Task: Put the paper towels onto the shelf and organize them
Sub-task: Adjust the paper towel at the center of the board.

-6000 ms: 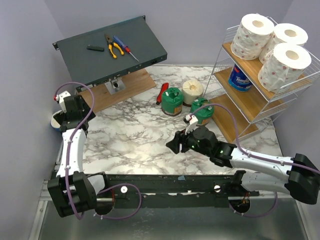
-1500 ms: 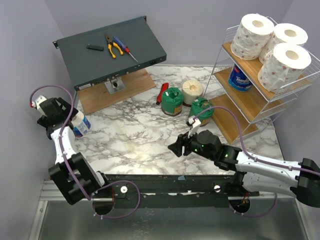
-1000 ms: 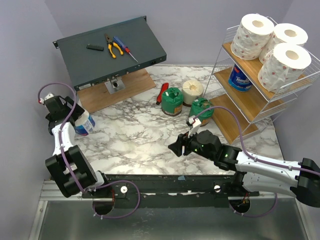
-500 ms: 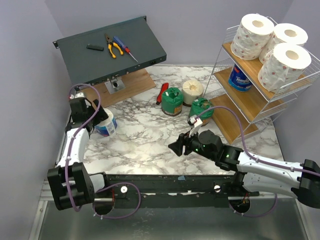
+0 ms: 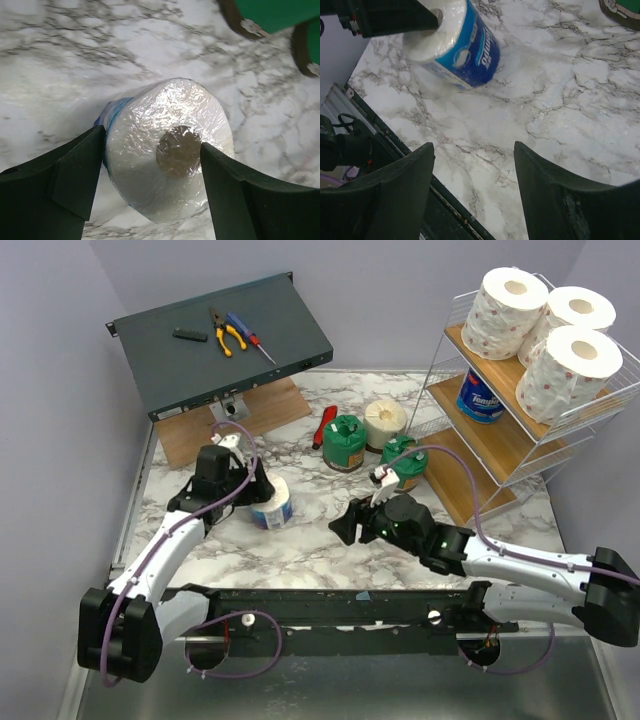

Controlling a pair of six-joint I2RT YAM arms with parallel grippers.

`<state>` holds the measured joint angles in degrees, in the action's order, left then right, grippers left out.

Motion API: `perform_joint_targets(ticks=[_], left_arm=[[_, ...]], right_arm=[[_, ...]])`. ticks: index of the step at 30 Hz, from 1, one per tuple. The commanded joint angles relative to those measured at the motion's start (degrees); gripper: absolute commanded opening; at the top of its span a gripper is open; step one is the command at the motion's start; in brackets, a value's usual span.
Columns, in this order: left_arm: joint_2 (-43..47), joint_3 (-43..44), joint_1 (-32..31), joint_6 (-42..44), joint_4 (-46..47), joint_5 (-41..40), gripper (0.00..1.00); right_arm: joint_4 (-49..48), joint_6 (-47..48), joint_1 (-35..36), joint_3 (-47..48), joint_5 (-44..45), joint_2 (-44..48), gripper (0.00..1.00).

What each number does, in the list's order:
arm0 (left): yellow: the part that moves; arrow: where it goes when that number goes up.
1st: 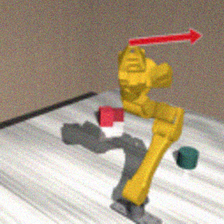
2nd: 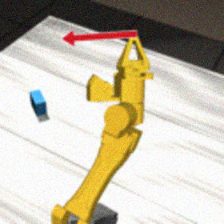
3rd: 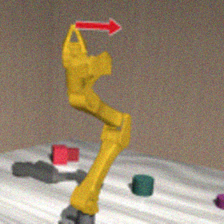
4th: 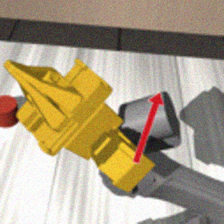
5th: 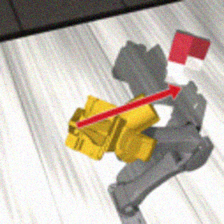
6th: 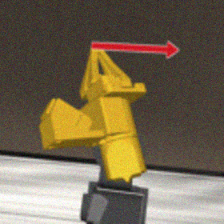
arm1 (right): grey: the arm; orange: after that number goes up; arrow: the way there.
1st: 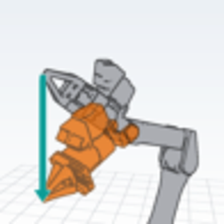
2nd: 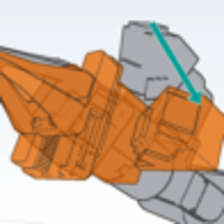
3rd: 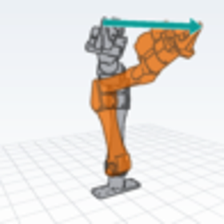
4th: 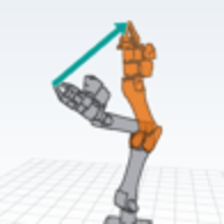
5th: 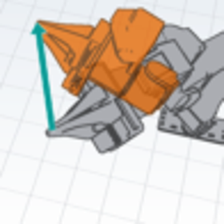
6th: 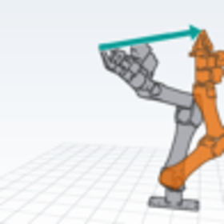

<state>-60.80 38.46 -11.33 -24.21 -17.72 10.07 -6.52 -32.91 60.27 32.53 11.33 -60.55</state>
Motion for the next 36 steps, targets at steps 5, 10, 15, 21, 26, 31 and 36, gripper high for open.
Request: perform_joint_targets(ticks=[5, 10, 15, 21, 26, 31, 36], left_arm=[[4.95, -7.15, -6.86, -9.21, 11.34, 11.96, 0.72], [11.93, -9.03, -6.86, -10.13, 11.31, 8.05, 0.77], [21.14, -7.4, -6.86, -10.82, 9.71, 3.48, 0.85], [20.06, -8.1, -7.21, -12.17, 9.82, 5.27, 0.84], [22.62, -13.91, -7.3, -15.38, 11.39, 0.71, 0.84], [22.09, -17.79, -7.3, -16.75, 14.15, 2.09, 0.86], [19.87, -21.61, -7.39, -18.42, 18.89, 4.92, 0.85]], right_arm=[[-1.53, -5.66, 0.24, 5.08, 1.67, -5.48, 0.75], [-1.24, -7.44, -0.06, 6.76, 2.74, -9.02, 0.75], [-2.16, -11.08, -3.3, 5.39, 1.2, -8.76, 0.75], [-8.8, -14.04, -11.46, 3.83, -13.11, -12.59, 0.74], [-13.79, -13.28, -11.54, 4.73, -17.52, -14.93, 0.75], [-12.28, -11.72, -11.56, 8.77, -18.87, -21.54, 0.75], [-12.49, -10.53, -11.58, 11.55, -22.01, -26.86, 0.73]])
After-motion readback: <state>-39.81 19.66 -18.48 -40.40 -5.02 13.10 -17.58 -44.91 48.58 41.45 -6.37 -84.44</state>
